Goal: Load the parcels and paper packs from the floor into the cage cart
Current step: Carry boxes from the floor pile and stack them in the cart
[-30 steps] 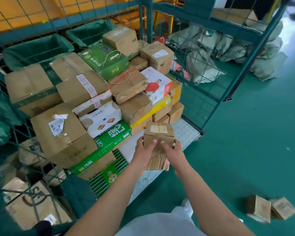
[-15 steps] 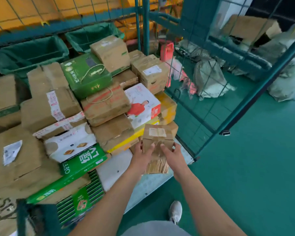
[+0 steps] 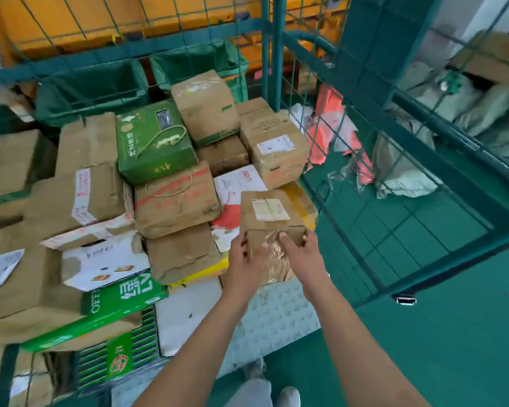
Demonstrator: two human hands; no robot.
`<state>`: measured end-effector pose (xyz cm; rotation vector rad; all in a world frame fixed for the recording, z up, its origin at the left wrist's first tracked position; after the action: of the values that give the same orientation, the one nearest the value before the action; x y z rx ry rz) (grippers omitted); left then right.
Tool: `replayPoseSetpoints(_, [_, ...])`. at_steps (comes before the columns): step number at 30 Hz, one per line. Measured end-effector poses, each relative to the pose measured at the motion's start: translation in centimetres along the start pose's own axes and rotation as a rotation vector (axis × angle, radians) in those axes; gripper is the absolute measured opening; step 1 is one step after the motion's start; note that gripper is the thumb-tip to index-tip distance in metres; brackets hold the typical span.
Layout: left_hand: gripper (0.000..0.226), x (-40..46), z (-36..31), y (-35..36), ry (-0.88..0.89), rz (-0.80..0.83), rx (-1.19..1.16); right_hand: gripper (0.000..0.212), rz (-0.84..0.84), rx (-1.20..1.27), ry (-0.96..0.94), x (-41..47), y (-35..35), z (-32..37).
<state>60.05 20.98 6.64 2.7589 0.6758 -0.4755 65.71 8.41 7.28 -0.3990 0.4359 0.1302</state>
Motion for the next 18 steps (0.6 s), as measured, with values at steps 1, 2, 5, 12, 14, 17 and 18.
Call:
replayPoseSetpoints(1, [0.057,1.2,-0.3,0.3,0.023,-0.021,0.001,0.044,0.001,-0.01,-0.014,1.2,0.1,0.7])
replayPoseSetpoints(2, [0.06,2.0,-0.6,0.6,0.039,-0.033,0.001,0.046,0.008,-0.018,-0.028,2.1,0.1,1.4])
replayPoseSetpoints(5, [0.047,4.5,-1.6,1.5,0.067,-0.04,-0.043,0.053,0.022,-0.044,-0.059,5.0,0.4,2.9])
replayPoseSetpoints(12, [0.045,11.1,-6.0,2.8,0.197,-0.142,-0.128,0.083,0.045,-0.156,-0.218,11.9,1.7,9.8])
replayPoseSetpoints(14, [0.052,13.5,-6.7,2.8,0.234,-0.177,-0.111,0.087,0.025,-0.196,-0.263,14.0,2.5,11.7])
replayPoseSetpoints(17, [0.054,16.3,-7.9,2.8,0.317,-0.184,-0.032,0.07,0.027,-0.194,-0.287,16.3,2.9,13.8])
replayPoseSetpoints(18, [0.057,17.4,-8.4,2.9,0.343,-0.178,-0.006,0.062,0.028,-0.165,-0.298,17.1,2.9,14.6])
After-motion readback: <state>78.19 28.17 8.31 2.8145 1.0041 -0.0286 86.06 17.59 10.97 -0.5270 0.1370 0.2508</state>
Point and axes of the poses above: each hand's wrist, its own x-axis towards the middle knuckle, its own y-axis out of the palm, z = x × y, the point moved 1 cm from there along x, towards the middle knuckle, and after that the axes turned 15 degrees about -x, right-handed, at the moved point
